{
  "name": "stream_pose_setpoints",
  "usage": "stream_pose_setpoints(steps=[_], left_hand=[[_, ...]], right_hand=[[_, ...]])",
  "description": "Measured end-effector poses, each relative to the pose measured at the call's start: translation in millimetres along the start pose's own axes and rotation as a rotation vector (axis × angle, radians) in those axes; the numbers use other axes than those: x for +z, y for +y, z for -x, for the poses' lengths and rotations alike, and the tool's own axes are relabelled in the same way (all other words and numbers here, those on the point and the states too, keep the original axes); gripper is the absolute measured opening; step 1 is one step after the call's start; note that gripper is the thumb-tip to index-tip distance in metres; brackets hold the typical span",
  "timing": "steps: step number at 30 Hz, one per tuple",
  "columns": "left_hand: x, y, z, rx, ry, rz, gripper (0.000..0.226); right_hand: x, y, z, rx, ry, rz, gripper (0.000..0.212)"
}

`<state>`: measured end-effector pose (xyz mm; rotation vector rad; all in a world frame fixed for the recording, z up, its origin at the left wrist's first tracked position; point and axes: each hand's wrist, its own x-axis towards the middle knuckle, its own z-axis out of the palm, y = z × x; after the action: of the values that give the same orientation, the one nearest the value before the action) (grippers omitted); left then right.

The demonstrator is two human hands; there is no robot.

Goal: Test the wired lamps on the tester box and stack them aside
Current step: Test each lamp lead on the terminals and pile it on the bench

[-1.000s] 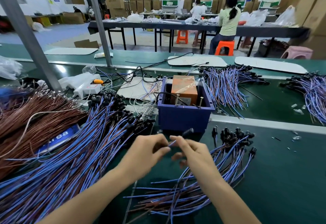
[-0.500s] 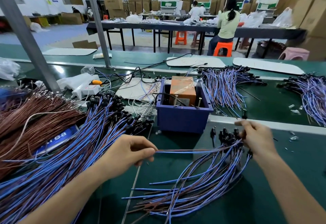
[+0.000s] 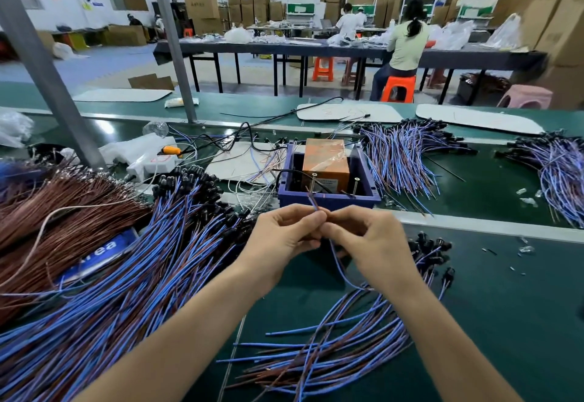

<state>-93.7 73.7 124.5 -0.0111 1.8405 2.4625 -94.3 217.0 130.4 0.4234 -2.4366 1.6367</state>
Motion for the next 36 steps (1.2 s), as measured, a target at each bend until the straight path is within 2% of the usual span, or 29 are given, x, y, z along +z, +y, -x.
stream_pose_setpoints(steps=[4,8,11,21,36], left_hand=[[3.8,-5.9,-10.2,0.034,0.085,-0.05,0.009],[0.7,-8.8,-24.6,0.004,0.125,-0.062,0.01],[-2.6,-10.3,-39.0,-0.036,0.146,-0.15,0.014],[-8.2,-16.3,-61.7,-0.097,0.175,-0.239,0.019],[-10.2,-14.1,-62.3,-0.085,0.154,-0.31,0.016]], right_hand=[[6.4,16.0,-1.2,0.133,0.133,-0.202,0.012],[1.9,32.1,-11.3,0.397,0.285,-0.523,0.011],[-1.8,42.4,-19.8,0.517,0.327,-0.546,0.015],[4.7,46.1,-25.2,0.482,0.243,-0.452,0.016],[-0.2,48.5,-27.7,0.44,0.25,-0.41,0.016]])
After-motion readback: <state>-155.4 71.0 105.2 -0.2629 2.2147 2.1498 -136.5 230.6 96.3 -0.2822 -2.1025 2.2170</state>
